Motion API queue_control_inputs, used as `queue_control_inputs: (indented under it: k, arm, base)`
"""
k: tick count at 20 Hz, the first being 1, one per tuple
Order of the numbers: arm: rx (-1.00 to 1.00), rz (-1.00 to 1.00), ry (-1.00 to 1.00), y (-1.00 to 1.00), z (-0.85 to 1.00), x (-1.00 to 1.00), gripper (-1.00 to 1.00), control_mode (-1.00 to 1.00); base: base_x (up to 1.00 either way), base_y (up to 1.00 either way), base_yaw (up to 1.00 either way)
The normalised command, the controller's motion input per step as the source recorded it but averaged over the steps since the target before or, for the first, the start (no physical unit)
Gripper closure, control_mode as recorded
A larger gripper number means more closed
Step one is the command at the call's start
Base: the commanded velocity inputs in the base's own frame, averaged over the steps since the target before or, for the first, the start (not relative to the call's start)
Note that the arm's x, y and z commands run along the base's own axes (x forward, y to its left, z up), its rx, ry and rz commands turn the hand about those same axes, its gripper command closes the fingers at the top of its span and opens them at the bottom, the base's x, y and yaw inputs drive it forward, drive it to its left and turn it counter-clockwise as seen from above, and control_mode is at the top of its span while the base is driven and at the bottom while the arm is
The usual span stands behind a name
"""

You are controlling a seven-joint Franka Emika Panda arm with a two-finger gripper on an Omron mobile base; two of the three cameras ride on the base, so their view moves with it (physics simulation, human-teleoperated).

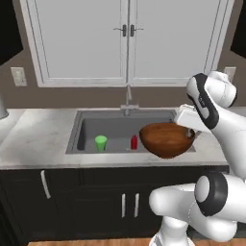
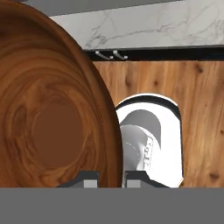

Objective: Pick the cup and bowl and place them in the sink. Then turn on the water.

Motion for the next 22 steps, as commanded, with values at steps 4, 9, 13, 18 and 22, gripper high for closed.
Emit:
queue_control_inputs:
  k: [4, 9, 13, 18, 22]
  arm:
    - [0.00, 0.00, 0.00, 0.00, 0.00, 0.00, 1.00, 1.00]
    - [0.00, 0.00, 0.00, 0.00, 0.00, 0.00, 1.00, 1.00]
    - [0.00, 0.00, 0.00, 0.00, 0.00, 0.00, 1.00, 1.00]
    - [0.00, 0.00, 0.00, 0.00, 0.00, 0.00, 1.00, 1.00]
    - [0.00, 0.00, 0.00, 0.00, 0.00, 0.00, 1.00, 1.00]
  base:
    - [0.00, 0.00, -0.46]
    - [0.00, 0.03, -0.40]
    - [0.06, 0.28, -0.25]
    - [0.30, 0.22, -0.06]
    - [0.51, 0.00, 0.01]
